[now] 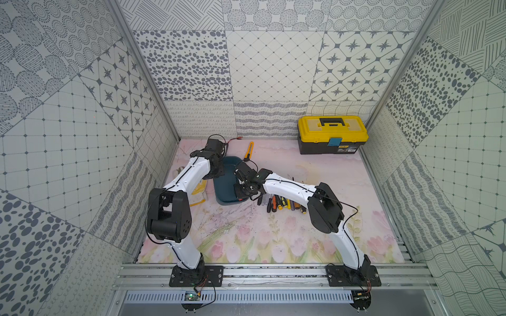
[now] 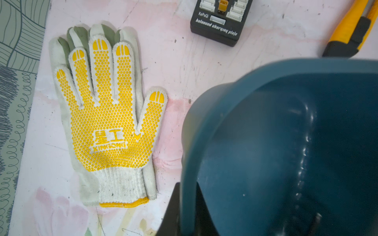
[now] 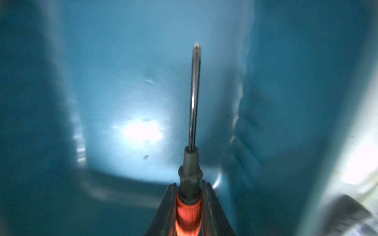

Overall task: Take out the screwdriver from the storage box
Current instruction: Pick up the screwdriver from the storage box, then place the screwdriver at the center of the board.

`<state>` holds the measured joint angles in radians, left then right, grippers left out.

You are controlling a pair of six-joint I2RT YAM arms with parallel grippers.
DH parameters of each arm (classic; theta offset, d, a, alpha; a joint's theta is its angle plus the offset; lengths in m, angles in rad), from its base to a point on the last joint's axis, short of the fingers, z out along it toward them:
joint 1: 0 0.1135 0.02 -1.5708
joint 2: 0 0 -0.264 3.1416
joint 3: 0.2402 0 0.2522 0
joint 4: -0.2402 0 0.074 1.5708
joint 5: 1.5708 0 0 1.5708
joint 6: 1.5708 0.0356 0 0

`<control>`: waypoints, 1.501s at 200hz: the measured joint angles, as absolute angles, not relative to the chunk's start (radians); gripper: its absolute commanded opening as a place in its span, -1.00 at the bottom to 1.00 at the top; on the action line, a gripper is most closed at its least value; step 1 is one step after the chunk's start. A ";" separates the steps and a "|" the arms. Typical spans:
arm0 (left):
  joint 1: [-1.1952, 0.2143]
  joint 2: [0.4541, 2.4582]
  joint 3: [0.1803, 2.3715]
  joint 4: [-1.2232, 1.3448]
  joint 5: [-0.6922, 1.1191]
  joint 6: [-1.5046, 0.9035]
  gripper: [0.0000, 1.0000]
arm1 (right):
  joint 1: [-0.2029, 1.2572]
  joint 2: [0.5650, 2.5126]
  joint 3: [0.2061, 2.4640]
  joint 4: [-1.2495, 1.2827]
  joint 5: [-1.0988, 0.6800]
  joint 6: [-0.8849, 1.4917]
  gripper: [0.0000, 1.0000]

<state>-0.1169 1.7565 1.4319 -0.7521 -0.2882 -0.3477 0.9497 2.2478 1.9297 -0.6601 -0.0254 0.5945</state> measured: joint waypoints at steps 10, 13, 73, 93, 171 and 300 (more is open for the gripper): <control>-0.117 1.757 1.434 -0.752 -0.288 -0.348 -1.00 | 0.950 2.223 1.925 -0.644 -0.020 0.590 -1.00; -0.117 1.757 1.435 -0.752 -0.288 -0.348 -1.00 | 0.950 2.215 1.923 -0.638 -0.018 0.588 -1.00; -0.117 1.760 1.439 -0.752 -0.291 -0.348 -1.00 | 0.939 2.033 1.794 -0.543 0.021 0.571 -1.00; -0.117 1.760 1.439 -0.752 -0.291 -0.348 -1.00 | 0.932 1.969 1.729 -0.518 0.048 0.572 -1.00; -0.117 1.762 1.444 -0.752 -0.306 -0.347 -1.00 | 0.834 1.884 1.536 -0.480 0.110 0.661 -1.00; -0.117 1.765 1.444 -0.752 -0.321 -0.347 -1.00 | 0.832 2.126 1.578 -0.504 -0.041 0.768 -1.00</control>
